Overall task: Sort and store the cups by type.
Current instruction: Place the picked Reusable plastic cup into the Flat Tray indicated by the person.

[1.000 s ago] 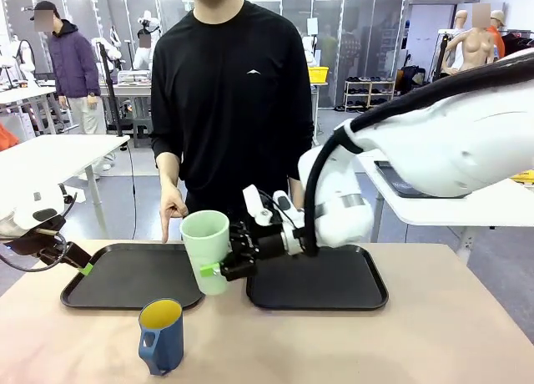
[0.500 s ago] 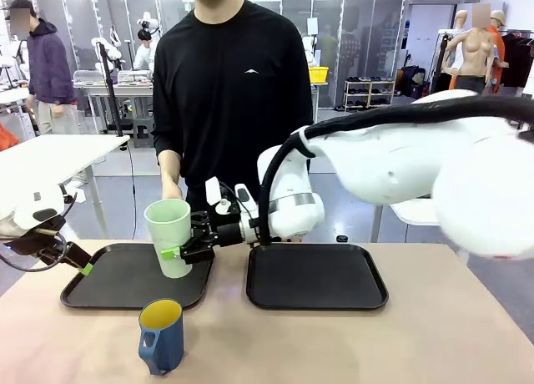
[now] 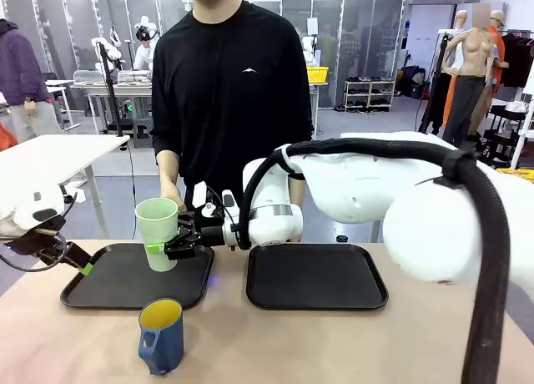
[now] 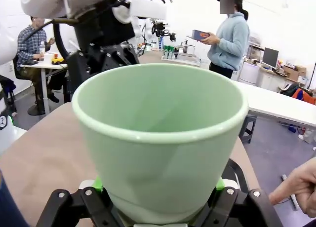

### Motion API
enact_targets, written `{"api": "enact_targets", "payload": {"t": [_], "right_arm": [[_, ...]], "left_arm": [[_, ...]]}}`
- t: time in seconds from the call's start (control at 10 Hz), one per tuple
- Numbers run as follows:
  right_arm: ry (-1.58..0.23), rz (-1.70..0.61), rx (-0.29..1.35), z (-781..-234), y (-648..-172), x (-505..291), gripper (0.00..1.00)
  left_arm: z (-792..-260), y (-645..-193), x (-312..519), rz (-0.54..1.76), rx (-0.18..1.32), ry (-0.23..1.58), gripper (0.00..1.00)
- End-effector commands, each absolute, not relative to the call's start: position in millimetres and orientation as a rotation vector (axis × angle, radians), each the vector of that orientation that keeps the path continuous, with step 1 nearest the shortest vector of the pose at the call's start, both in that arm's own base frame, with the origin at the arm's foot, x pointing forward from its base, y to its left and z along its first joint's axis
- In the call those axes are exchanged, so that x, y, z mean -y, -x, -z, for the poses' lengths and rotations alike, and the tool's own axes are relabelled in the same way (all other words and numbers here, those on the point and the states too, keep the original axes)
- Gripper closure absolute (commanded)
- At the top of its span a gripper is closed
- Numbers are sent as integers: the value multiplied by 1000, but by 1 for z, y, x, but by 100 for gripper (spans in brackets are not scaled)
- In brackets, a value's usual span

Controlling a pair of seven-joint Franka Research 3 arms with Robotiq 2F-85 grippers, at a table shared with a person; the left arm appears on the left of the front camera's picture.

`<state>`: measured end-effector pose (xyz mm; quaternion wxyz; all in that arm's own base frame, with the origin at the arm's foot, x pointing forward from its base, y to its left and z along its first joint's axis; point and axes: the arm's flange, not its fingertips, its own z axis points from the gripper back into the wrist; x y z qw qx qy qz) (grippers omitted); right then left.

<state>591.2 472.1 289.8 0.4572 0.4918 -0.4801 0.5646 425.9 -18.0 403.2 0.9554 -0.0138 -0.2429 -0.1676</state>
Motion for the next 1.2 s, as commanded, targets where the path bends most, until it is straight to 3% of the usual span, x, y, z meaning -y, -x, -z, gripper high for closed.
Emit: {"api": "enact_targets", "payload": {"t": [0.0, 1.1], "right_arm": [[-1199, -1340, 1177, -283, -602, -488, 15], [-1116, -1228, 1188, -219, -618, -480, 15]], "left_arm": [[-403, -426, 17, 338, 488, 32, 0], [-403, -426, 17, 338, 488, 32, 0]]}}
